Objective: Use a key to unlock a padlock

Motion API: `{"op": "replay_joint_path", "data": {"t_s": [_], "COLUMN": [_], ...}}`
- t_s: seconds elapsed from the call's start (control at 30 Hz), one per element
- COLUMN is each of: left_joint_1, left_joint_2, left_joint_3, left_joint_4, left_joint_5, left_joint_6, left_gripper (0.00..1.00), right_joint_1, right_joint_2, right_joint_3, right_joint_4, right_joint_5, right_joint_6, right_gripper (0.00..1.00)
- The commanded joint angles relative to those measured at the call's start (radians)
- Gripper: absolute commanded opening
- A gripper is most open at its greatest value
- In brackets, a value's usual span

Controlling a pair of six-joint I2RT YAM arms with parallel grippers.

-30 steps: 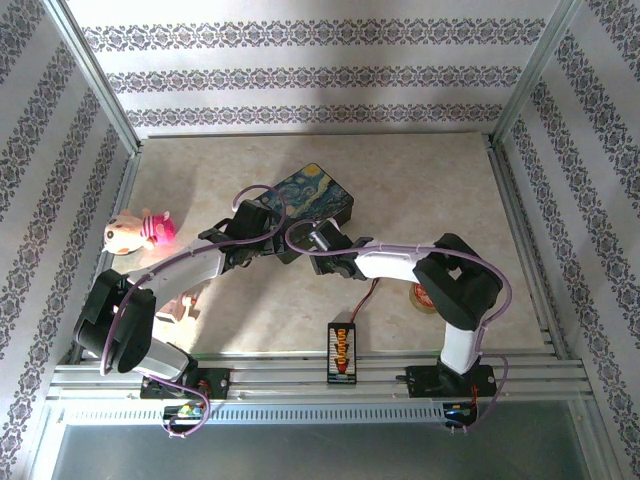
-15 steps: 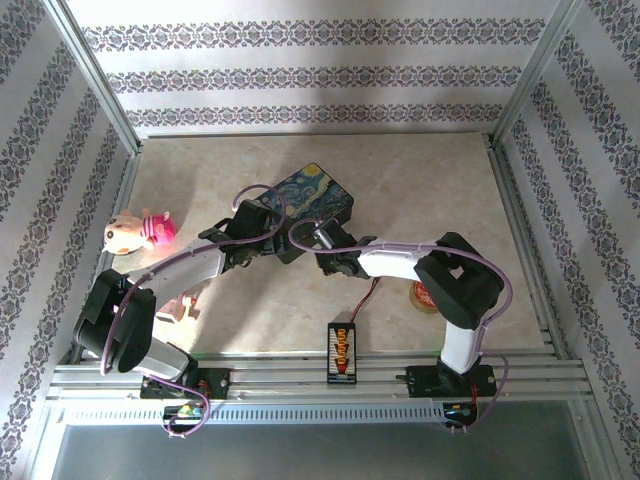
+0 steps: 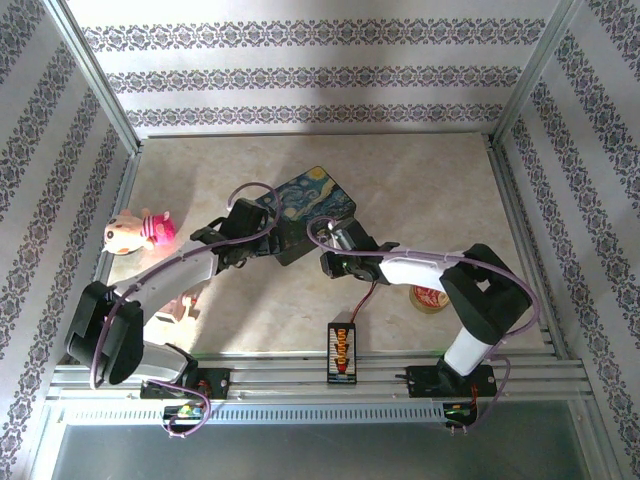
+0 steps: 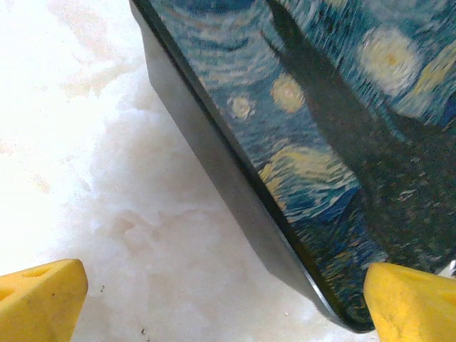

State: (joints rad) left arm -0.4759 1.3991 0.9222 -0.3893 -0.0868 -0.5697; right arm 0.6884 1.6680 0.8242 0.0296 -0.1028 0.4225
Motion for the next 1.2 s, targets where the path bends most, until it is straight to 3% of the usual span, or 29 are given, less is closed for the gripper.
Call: {"op": "replay_joint_path", "data": {"t_s": [0.0, 0.23, 0.4, 0.63, 0.7, 1.17], "left_joint_1": [0.006, 0.006, 0.006, 0.006, 0.006, 0.006], "left_joint_2": [-0.003, 0.083, 0.162, 0.202, 0.208, 0.216], "left_joint_3": [0.053, 0.103, 0.133, 0.139, 0.138, 0.100], "left_joint_4": [-0.045, -0.025, -0.017, -0.023, -0.026, -0.035], "left_joint_5": [-0.044, -0.100, -0.110, -0.111, -0.113, -0.119], "left_joint_6": [0.050, 0.118, 0.141, 0.143, 0.144, 0.127], "left_gripper": [0.99, 0.99, 0.99, 0.99, 0.99, 0.96], "right_joint_1": [-0.026, -0.067, -0.079, -0.090, -0.097, -0.119], "right_joint_2": [-0.042, -0.017, 0.004, 0.012, 0.013, 0.118], "right_joint_3": [-0.034, -0.090, -0.083, -0.122, -0.145, -0.283], "right_joint_4": [0.115, 0.320, 0.352, 0.454, 0.502, 0.987], "right_joint_5": [-0.095, -0.219, -0.269, -0.274, -0.263, -0.200], "right_joint_6": [0.062, 0.200, 0.266, 0.382, 0.429, 0.709], "right_gripper": [0.07, 0.07, 0.08, 0.09, 0.05, 0.00]}}
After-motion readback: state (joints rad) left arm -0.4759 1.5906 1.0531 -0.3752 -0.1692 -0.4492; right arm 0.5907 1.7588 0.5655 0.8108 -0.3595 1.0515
